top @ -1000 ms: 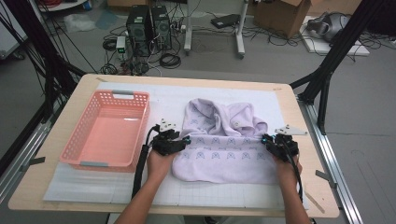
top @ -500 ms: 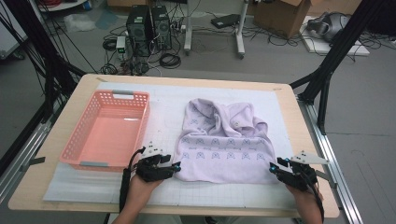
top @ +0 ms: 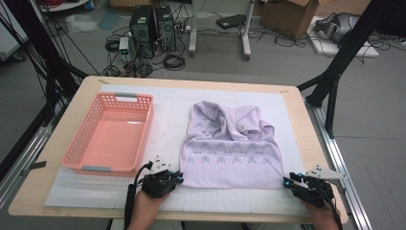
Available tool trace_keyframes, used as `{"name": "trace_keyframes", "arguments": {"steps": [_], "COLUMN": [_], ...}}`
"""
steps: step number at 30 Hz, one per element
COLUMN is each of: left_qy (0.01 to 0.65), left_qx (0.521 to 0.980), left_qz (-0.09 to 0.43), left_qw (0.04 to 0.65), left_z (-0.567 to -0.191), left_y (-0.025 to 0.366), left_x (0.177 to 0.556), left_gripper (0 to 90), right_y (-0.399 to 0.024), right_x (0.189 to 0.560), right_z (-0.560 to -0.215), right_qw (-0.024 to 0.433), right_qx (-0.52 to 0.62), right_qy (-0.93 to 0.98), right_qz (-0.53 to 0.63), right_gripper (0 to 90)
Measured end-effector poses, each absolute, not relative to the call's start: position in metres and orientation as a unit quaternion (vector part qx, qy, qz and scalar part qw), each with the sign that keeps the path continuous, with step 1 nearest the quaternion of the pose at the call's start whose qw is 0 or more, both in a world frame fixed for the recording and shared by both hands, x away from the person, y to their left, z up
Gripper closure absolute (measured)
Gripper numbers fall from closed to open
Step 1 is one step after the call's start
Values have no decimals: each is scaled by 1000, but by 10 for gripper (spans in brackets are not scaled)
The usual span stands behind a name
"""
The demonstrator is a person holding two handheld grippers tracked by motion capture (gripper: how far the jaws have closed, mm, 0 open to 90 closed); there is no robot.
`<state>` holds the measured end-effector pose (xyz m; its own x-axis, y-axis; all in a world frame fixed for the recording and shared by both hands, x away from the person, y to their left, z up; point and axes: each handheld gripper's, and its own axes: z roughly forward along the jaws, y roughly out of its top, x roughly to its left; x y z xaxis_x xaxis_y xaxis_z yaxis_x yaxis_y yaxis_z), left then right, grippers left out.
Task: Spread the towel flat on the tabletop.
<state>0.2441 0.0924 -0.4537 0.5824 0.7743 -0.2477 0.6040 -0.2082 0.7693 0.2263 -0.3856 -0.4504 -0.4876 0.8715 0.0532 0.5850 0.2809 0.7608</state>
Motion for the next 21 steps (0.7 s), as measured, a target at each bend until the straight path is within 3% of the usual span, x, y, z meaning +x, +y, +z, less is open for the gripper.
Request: {"name": "trace_keyframes", "arguments": {"steps": [2,4,18,20,21], "left_qy": [450,453,431,431,434], "left_qx": [769,768,767,767,761], "left_qz": [86,81,79,81,86], "left_qw": [446,446,468,468,474], "left_z": [-454,-453,-447,-450,-450], "left_y": [95,99,126,125,125], "left_x": [243,239,171,170,174], "left_gripper": [875,876,874,799,665], "right_y": [-385,-386,-388,-391,-392], "right_x": [225,223,152,147,148], "right_z": [-450,-450,-438,-440,-440], "right_qw": [180,159,116,110,115], "right_qx": [471,474,461,465,465], "right_qy": [775,773,788,781,777], "right_qz": [381,391,391,403,407], "right_gripper": [804,866,876,856,821]}}
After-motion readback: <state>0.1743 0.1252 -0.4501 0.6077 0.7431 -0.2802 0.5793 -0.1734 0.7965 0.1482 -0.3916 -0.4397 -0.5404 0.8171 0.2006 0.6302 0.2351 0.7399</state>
